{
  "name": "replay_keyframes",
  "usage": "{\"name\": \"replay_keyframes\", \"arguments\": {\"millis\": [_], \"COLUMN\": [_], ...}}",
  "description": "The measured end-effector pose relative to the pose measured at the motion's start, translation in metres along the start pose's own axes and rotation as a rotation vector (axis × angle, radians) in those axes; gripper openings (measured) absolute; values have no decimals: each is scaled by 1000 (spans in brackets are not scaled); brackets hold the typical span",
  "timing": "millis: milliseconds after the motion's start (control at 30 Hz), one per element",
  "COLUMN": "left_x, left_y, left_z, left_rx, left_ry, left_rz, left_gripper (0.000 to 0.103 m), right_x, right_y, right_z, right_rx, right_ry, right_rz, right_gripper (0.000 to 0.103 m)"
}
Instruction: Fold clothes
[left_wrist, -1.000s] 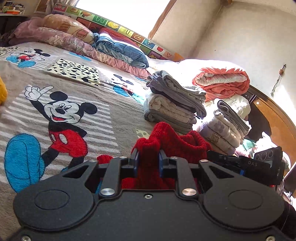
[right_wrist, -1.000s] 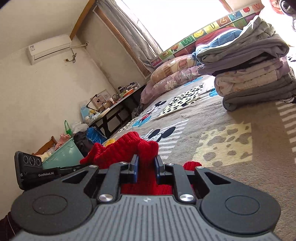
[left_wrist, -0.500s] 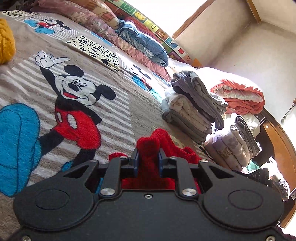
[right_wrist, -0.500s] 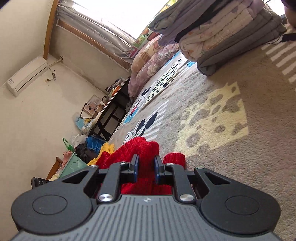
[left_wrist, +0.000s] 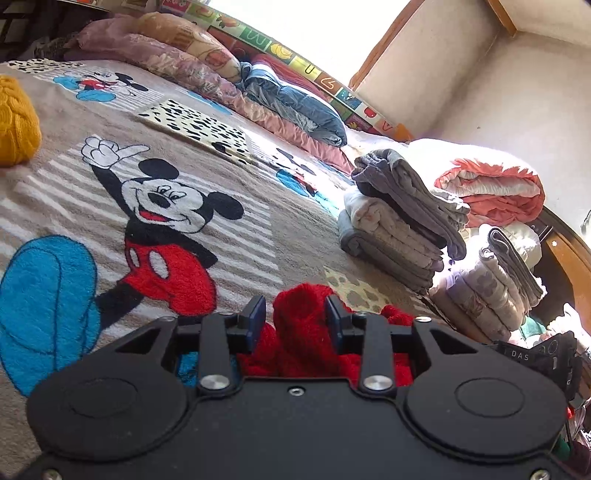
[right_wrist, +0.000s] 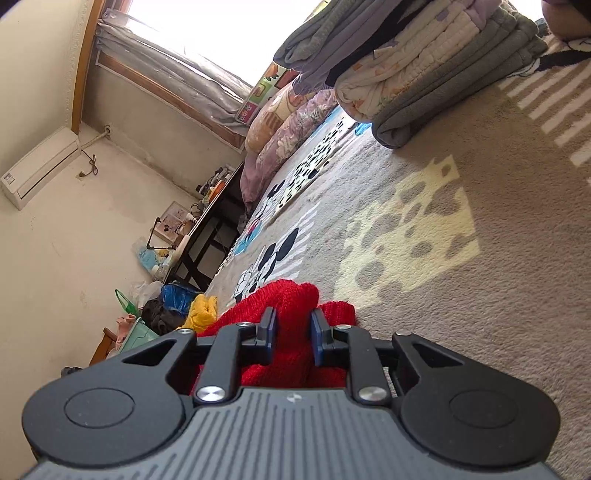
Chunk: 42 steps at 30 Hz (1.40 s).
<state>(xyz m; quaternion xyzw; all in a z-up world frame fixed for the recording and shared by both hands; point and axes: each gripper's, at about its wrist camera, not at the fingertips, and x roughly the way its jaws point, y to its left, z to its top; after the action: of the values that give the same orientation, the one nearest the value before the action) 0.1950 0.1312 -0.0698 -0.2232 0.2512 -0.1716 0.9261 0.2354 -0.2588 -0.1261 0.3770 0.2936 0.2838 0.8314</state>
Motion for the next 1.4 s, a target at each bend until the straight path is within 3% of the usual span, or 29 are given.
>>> {"name": "replay_keyframes", "arguments": {"millis": [67,167,233,367,467,633,800,933,1100,1300,1400], "left_x": [-17,-44,-51,-47,-33,-5,6,11,14,-3,-21], "left_y": [-9,-36,-55,-78,-92,-90,-80,-71,-69,-76,-90], "left_z": [-1,-11,-23,-41,-52,-74,-87,-90,-94,-85,-77], "left_rx": [33,175,269,328,402,527,561,521,502,472,519], "left_ry": [-42,-82,-69,-55,-46,29,41,38,27,24,-42], "left_rz": [14,22,21,12,6,70,109,114,113,89,95], "left_gripper": [41,50,50,50,50,50,50,53,54,54,55], "right_x": [-11,-32,-47,-61,-55,-38,-28,-19,-15,-25,-38], "right_y": [15,46,72,116,132,126,104,101,83,94,113], "right_z": [-2,-11,-23,-57,-73,-87,-87,-95,-88,-96,-101], "right_rx": [-72,-252,-417,-721,-824,-894,-819,-840,-730,-768,-838], "right_ry": [-30,-80,-110,-89,-71,-14,32,43,58,49,36], "right_rz": [-36,-99,-140,-137,-139,-166,-168,-174,-139,-159,-173], "right_gripper": [24,34,37,37,37,37,42,43,43,44,47]}}
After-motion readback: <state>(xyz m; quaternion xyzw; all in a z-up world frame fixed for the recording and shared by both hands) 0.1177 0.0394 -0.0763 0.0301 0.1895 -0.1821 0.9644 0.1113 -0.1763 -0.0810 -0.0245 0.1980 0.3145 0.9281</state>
